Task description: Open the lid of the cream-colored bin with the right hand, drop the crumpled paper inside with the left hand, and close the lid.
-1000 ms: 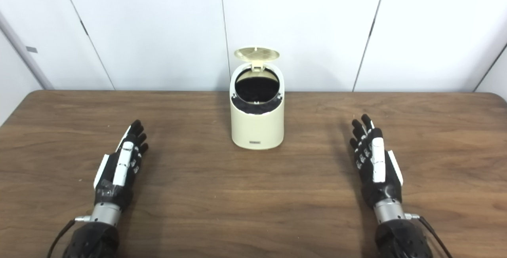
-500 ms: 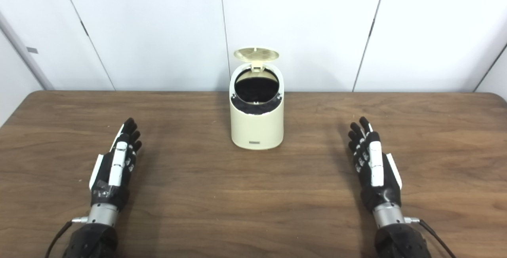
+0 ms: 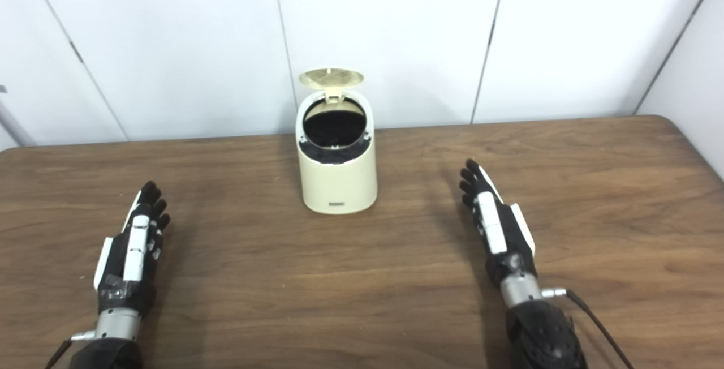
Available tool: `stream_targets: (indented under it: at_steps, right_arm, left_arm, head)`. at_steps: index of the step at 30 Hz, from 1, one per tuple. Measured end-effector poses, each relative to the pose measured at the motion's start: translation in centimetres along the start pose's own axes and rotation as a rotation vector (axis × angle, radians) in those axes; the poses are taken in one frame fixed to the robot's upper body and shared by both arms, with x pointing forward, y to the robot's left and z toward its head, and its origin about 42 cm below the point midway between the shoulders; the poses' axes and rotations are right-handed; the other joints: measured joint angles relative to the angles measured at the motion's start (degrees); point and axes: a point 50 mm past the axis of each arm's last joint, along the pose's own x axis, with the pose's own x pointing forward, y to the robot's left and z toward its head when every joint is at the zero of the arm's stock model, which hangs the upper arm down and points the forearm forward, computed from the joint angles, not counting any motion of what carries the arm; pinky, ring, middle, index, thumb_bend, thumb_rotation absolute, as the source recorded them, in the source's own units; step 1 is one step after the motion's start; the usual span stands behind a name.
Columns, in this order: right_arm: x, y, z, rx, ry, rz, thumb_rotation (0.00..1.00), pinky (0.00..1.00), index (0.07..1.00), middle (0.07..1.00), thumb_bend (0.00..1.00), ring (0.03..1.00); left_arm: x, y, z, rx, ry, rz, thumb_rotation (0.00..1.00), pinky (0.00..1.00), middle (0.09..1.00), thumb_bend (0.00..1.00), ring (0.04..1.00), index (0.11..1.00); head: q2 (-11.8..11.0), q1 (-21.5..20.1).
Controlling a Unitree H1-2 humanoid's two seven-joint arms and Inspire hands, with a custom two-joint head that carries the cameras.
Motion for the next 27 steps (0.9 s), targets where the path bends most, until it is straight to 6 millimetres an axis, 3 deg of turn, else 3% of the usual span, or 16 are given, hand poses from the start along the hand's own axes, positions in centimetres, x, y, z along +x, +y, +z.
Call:
stream_targets:
  at_steps: [7, 15, 18, 22, 27]
  right_arm:
    - [2.6, 0.1, 3.7, -0.174, -0.093, 0.043, 1.0, 0.89, 0.903, 0.932, 0.57, 0.923]
    - [3.9, 0.5, 5.9, -0.347, -0.143, 0.078, 1.0, 0.8, 0.881, 0.902, 0.59, 0.879]
    - [4.6, 0.9, 7.1, -0.412, -0.176, 0.083, 1.0, 0.78, 0.875, 0.889, 0.57, 0.866]
    - [5.7, 1.6, 9.0, -0.489, -0.204, 0.104, 1.0, 0.85, 0.881, 0.897, 0.55, 0.89]
    - [7.1, 2.5, 11.2, -0.53, -0.237, 0.111, 1.0, 0.85, 0.879, 0.902, 0.55, 0.895]
  left_arm:
    - [-0.1, 0.0, 0.0, 0.008, 0.01, -0.009, 0.83, 1.0, 1.0, 0.41, 1.0, 1.0]
    - [-0.1, 0.1, 0.0, 0.016, 0.014, -0.014, 0.84, 1.0, 1.0, 0.36, 1.0, 1.0]
    - [-0.2, 0.1, 0.0, 0.018, 0.015, -0.013, 0.84, 1.0, 1.0, 0.39, 1.0, 1.0]
    - [-0.3, 0.1, 0.0, 0.018, 0.016, -0.009, 0.84, 1.0, 1.0, 0.38, 1.0, 1.0]
    - [-0.3, 0.1, 0.0, 0.016, 0.025, 0.003, 0.82, 1.0, 1.0, 0.37, 1.0, 1.0]
  head:
    - [-0.79, -0.35]
    - [-1.06, 0.09]
    - [-1.15, 0.17]
    - [-1.67, 0.52]
    - [-2.46, 1.05]
